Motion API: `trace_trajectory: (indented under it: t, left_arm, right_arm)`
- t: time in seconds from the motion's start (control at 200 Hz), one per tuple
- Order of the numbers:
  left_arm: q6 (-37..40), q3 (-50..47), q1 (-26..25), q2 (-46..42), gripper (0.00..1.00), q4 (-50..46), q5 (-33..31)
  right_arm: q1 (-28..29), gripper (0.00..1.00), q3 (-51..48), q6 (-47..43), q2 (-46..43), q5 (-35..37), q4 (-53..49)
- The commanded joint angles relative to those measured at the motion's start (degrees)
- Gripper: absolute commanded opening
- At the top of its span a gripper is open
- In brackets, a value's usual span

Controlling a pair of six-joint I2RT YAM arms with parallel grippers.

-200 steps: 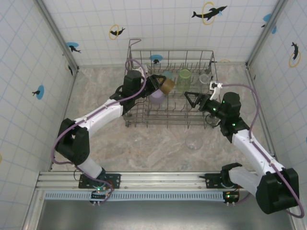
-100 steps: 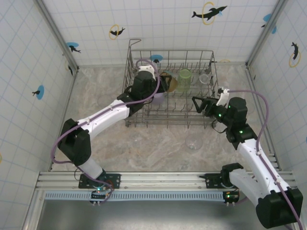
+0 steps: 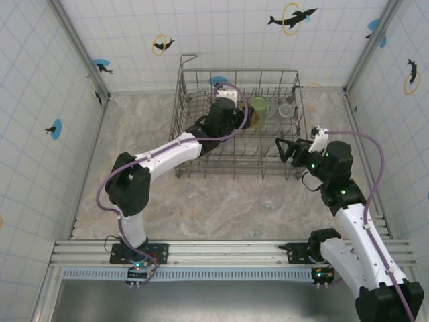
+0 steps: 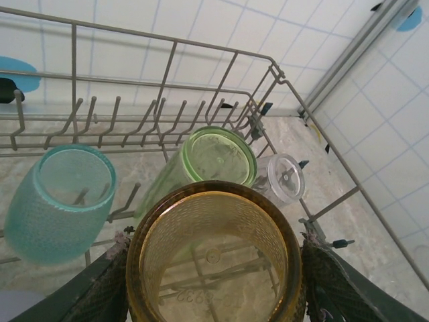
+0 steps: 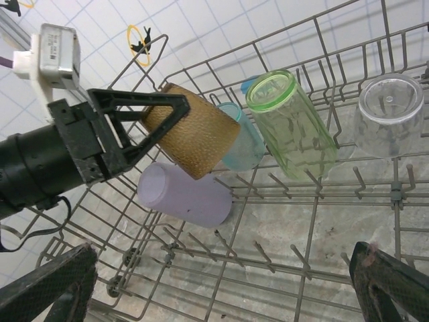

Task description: Load the cups into the dish rack

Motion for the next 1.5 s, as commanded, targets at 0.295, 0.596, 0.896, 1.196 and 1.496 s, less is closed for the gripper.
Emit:
trace_trajectory:
  t: [0.295, 0.596, 0.896, 1.196, 1.496]
  left_arm:
    - [5.89, 3.82, -1.63, 5.48, 0.00, -0.05, -7.09]
    - [6.10, 3.74, -1.81, 6.98, 0.00, 0.69, -8.61]
    - [5.53, 4.44, -1.90, 8.74, 0.00, 1.44, -7.63]
    - [4.26, 4.97, -1.99, 10.68, 0.00, 2.15, -7.01]
    - [2.98, 4.84, -1.99, 12.77, 0.11, 2.46, -6.14]
  right_arm:
    - [-2.08, 1.00, 1.00, -1.59, -2.08, 0.07, -1.70]
    - [-2.66, 1.00, 0.75, -1.36, -1.52, -0.38, -1.00]
    - [-3.11, 1.00, 0.68, -1.02, -1.13, -0.35, -0.90]
    - [-3.20, 1.00, 0.86, -0.76, -0.60, -0.46, -0.90]
    - [-3.27, 1.00, 0.58, -0.78, -0.51, -0.29, -0.80]
